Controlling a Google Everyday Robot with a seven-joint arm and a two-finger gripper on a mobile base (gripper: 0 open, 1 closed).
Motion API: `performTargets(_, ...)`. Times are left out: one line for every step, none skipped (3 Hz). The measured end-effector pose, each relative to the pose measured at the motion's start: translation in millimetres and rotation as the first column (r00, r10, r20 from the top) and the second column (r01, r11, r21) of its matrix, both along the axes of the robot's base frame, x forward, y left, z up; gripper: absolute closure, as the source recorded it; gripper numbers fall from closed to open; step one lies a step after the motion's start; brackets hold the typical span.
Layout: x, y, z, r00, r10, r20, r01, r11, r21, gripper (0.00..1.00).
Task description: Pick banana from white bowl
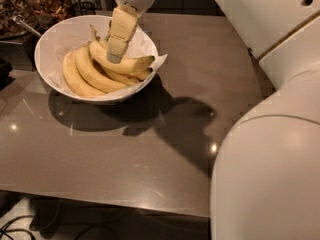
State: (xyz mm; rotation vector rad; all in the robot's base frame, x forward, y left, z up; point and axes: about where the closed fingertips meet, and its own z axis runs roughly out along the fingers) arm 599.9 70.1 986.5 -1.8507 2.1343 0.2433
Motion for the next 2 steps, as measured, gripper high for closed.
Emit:
performTargets(14.9, 13.4, -11.4, 0.9997, -0.009, -0.022, 0.009, 1.0, 0.002, 0.0)
performTargets(27.5, 19.5, -24.2, 0.9982, -0.031, -0.052, 0.032, 0.999, 0.006, 0.07)
